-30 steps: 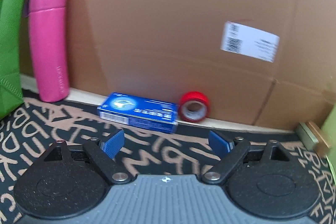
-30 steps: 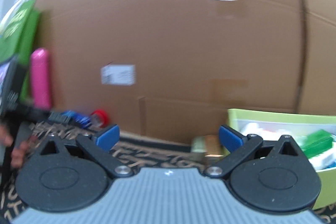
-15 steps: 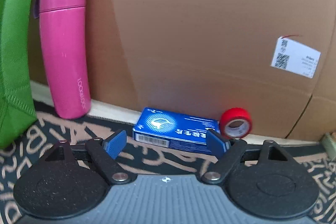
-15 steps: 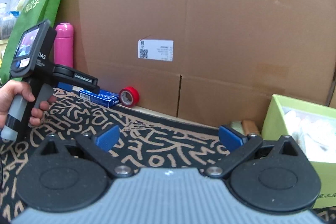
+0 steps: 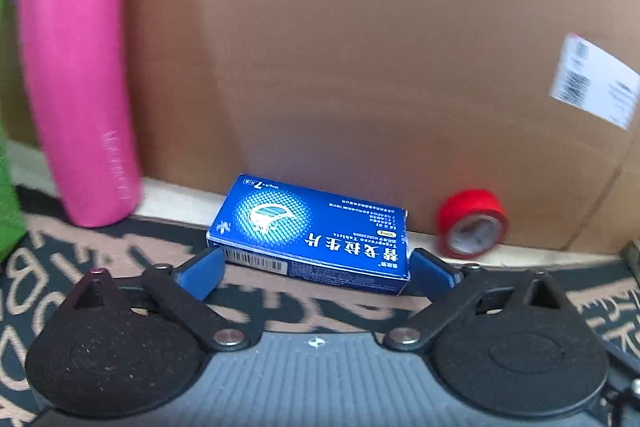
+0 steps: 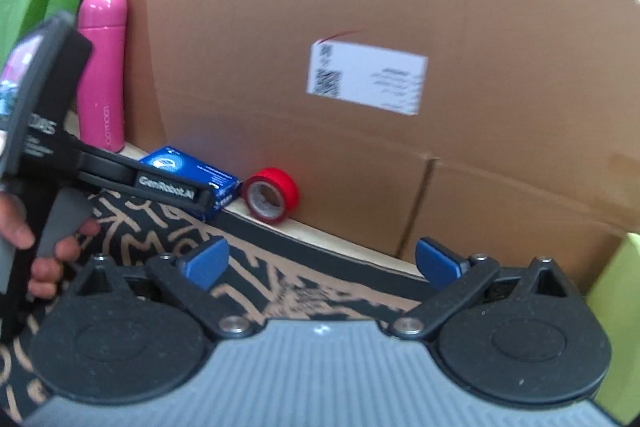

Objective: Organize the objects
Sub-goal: 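Move both tools back toward the blue medicine box by the pink bottle, then grasp the blue medicine box with the right tool beside the pink bottle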

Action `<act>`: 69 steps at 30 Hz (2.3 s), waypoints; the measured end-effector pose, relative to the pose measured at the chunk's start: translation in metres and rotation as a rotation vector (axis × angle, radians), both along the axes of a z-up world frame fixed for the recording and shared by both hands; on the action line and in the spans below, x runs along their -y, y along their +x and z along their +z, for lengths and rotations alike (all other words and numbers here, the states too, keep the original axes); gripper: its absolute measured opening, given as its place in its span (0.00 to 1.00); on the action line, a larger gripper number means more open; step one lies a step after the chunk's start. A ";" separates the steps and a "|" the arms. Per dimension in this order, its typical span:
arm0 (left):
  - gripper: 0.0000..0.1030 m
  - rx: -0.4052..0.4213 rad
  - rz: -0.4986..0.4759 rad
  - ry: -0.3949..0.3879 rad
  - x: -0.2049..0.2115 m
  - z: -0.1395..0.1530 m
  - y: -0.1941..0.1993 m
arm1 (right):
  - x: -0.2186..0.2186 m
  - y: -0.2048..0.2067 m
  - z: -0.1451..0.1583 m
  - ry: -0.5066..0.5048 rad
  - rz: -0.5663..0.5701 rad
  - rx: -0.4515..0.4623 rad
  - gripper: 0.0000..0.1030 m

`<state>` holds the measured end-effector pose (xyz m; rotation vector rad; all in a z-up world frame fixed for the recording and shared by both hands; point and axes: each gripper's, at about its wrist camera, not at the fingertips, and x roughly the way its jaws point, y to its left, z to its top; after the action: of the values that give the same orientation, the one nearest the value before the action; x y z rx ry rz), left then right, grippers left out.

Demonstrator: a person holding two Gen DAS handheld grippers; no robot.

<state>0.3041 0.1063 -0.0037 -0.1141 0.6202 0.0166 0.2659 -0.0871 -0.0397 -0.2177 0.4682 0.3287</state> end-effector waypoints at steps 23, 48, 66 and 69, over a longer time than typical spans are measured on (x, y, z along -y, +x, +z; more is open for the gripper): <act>0.94 0.053 0.323 -0.387 -0.078 0.010 -0.019 | -0.019 0.054 -0.014 0.062 -0.045 -0.107 0.16; 0.95 0.040 0.051 -0.134 -0.022 -0.003 -0.008 | -0.099 0.068 -0.015 -0.018 0.382 -0.177 0.66; 0.80 0.135 0.282 -0.258 -0.067 0.075 -0.059 | -0.103 0.068 -0.007 0.109 0.438 -0.275 0.76; 0.81 0.150 0.294 -0.286 -0.075 0.083 -0.068 | -0.110 0.033 -0.003 0.090 0.728 -0.226 0.74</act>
<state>0.2362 0.1810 0.0790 -0.4782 0.4486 0.2020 0.2986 0.0225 -0.0427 -0.2602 0.5861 1.0927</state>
